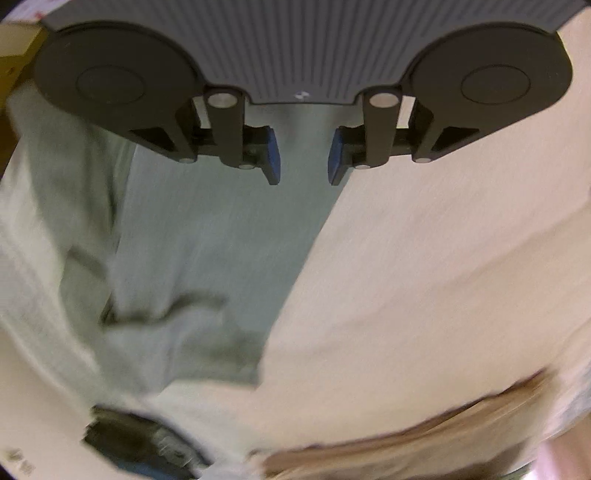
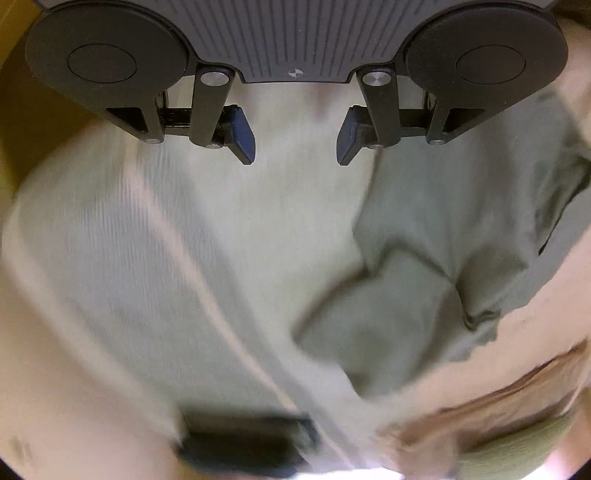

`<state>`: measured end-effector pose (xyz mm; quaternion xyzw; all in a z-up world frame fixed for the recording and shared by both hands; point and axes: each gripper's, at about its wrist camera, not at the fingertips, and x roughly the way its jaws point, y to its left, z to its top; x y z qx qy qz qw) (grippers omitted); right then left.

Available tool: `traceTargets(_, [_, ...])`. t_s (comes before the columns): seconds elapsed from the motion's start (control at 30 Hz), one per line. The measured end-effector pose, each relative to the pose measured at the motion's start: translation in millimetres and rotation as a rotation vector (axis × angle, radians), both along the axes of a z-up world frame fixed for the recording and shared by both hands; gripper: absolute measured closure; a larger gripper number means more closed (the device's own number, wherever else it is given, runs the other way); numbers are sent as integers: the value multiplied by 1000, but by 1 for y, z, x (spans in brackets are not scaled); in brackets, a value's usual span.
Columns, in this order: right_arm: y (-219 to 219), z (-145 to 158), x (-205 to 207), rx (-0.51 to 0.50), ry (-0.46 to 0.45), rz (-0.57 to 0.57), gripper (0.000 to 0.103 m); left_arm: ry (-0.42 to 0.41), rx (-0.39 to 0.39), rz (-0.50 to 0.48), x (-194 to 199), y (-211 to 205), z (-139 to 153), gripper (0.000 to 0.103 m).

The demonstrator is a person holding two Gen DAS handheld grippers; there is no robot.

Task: Organize objects
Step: 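Grasp the skirt hem with the left gripper while right gripper grasps it, then lift the skirt with both grippers and shake it out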

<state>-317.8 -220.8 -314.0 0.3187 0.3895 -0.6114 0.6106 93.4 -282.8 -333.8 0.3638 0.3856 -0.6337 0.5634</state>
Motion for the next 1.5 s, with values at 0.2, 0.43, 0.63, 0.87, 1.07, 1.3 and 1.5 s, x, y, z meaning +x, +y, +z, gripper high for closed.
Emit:
traceTargets(0.2, [-37, -44, 69, -116, 165, 306, 57, 148, -7, -77, -44, -86, -37, 69])
traceTargets(0.43, [-52, -107, 106, -199, 368, 534, 57, 369, 46, 56, -51, -145, -78, 59])
traceTargets(0.63, [-61, -146, 107, -236, 494, 683, 57, 453, 101, 153, -54, -171, -113, 51])
traceTargets(0.87, [-64, -124, 92, -302, 480, 683, 72, 433, 6, 179, -52, -163, -97, 97])
traceTargets(1.07, [-74, -63, 67, -384, 416, 636, 87, 512, -154, 260, -32, -116, -37, 97])
traceTargets(1.3, [-80, -33, 61, -474, 460, 686, 93, 537, -253, 317, -30, -93, 4, 97])
traceTargets(1.5, [-128, 50, 53, -710, 483, 644, 94, 553, -452, 359, -22, -89, 87, 98])
